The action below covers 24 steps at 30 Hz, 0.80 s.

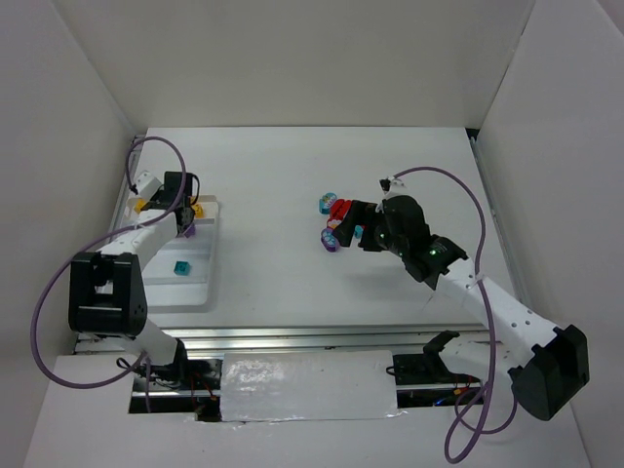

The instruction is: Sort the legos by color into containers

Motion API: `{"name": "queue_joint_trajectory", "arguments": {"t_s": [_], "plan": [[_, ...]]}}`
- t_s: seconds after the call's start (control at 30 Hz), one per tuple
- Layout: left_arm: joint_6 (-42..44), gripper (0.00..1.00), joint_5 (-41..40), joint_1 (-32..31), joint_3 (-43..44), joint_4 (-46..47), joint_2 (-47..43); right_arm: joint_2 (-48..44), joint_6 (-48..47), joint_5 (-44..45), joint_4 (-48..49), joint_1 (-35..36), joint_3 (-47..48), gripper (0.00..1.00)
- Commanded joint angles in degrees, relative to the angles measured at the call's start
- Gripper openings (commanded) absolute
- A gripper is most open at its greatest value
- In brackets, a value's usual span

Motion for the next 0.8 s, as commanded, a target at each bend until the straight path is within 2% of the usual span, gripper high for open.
{"name": "queue_joint_trajectory", "arguments": {"t_s": [0.0, 0.03, 0.07, 0.13, 0.17, 0.27, 0.43, 0.47, 0.57, 0.7, 0.77], "plan": [[-0.2, 0.31, 0.2, 0.6, 0.2, 3.9, 0.4, 0.5, -1.3, -0.1, 2.1, -0.3, 0.8, 1.00], [-0.2, 0.36, 0.3, 0.6, -0.2, 4.5, 0.5, 0.9, -1.4, -0.1, 2.1, -0.3, 1.0, 1.00], [0.4, 0.49, 0.8, 0.6, -0.3, 4.8, 0.4, 1.2, -1.5, -0.3, 2.2, -0.3, 1.1, 1.00], [0.5, 0.62, 0.9, 0.6, -0.9, 5.4, 0.0, 2.5, -1.9, -0.3, 2.3, -0.2, 1.3, 1.00], [0.5, 0.75, 1.0, 0.6, -1.1, 5.6, -0.5, 3.0, -1.9, -1.2, 2.4, -0.3, 1.5, 1.00], [0.6, 0.90, 1.1, 0.6, -1.5, 5.6, -2.4, 5.1, -2.3, -0.8, 2.1, -0.3, 1.9, 1.00], [2.5, 0.94, 4.0, 0.5, -3.4, 4.7, -9.1, 9.0, -4.0, 2.2, 1.0, -1.0, 3.0, 1.00], [3.5, 0.99, 5.6, 0.4, -4.3, 4.7, -10.5, 9.7, -4.7, 2.9, 0.5, -1.1, 3.3, 1.00], [6.6, 0.99, 8.3, -3.1, -4.5, 3.0, -15.7, 13.9, -7.8, 5.6, -1.1, -1.6, 5.1, 1.00], [9.9, 1.00, 10.4, -12.2, -4.1, 0.2, -19.7, 21.5, -10.2, 5.0, -1.5, -1.6, 9.2, 1.00], [11.2, 1.00, 10.9, -16.1, -4.1, -0.8, -20.6, 24.5, -9.8, 4.0, -1.7, -1.3, 11.0, 0.96]]}}
